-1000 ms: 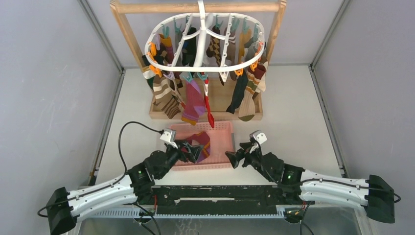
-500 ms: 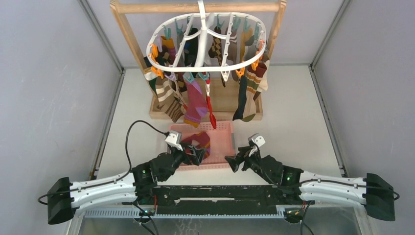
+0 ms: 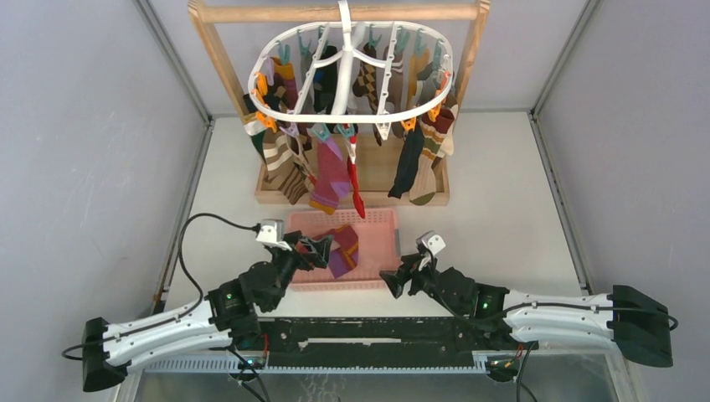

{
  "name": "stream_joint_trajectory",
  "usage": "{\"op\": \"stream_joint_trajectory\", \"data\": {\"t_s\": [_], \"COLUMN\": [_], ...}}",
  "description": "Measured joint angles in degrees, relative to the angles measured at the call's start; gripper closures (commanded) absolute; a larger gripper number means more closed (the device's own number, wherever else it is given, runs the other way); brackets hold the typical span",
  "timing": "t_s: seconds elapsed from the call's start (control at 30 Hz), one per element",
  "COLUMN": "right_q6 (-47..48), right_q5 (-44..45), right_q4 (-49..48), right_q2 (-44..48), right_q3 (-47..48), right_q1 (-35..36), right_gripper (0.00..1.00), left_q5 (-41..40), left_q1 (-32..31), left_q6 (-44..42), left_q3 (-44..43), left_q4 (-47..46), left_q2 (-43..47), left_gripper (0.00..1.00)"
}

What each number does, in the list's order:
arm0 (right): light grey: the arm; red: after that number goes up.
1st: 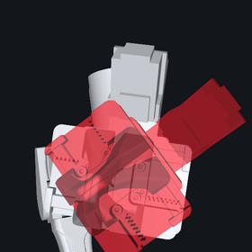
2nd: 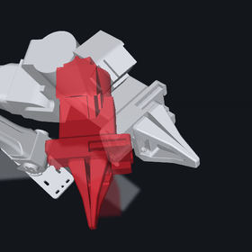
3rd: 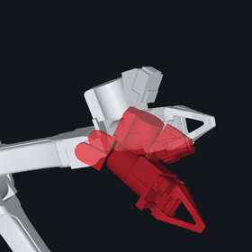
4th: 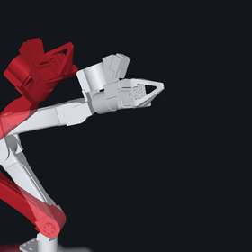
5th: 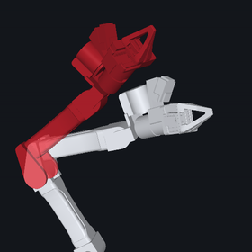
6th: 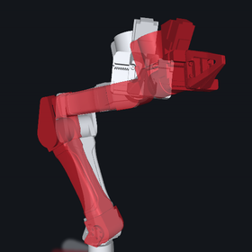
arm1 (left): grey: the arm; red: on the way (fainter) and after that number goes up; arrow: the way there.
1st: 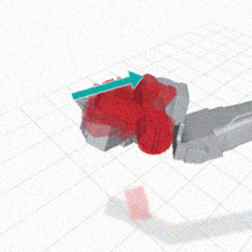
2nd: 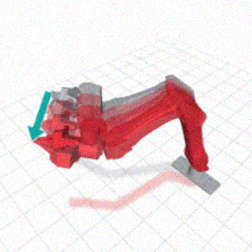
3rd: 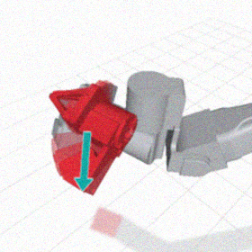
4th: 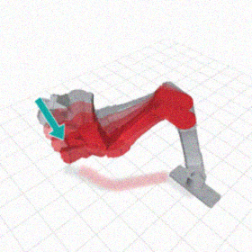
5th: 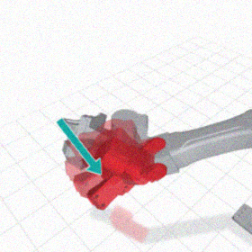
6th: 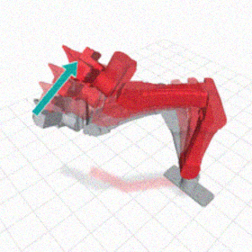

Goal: Remove the socks clipped to the hanger
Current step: Place the sock in the bin, then remove the sock from the hanger.

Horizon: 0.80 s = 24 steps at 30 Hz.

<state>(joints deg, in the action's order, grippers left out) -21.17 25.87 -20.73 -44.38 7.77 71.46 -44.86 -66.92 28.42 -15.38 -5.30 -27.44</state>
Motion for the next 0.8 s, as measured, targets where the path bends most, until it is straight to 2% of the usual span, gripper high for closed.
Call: {"op": "stream_joint_trajectory", "data": {"t_s": [0.23,0.43,0.57,0.8], "right_q6": [0.7,3.1,5.2,9.5], "right_q5": [-0.3,-2.9,-4.4,-2.9], "right_q4": [-0.2,-2.8,-6.5,-11.5], "right_q2": [-1.1,-5.3,-11.5,-27.6], "right_q3": [2.2,9.8,15.1,25.6], "right_q1": [2.5,4.9,5.4,5.4], "right_gripper": [0.19,0.22,0.23,0.24], "left_q5": [-6.5,-10.8,-12.5,-13.5], "left_q1": [0.0,0.0,0.0,0.0], "left_q6": [-2.7,-5.8,-7.0,-9.7], "left_q3": [1.8,2.3,3.5,9.7], "left_q4": [0.4,0.8,-0.5,-5.3], "left_q2": [8.0,9.0,11.3,16.2], "left_gripper": [0.00,0.00,0.00,0.00]}}
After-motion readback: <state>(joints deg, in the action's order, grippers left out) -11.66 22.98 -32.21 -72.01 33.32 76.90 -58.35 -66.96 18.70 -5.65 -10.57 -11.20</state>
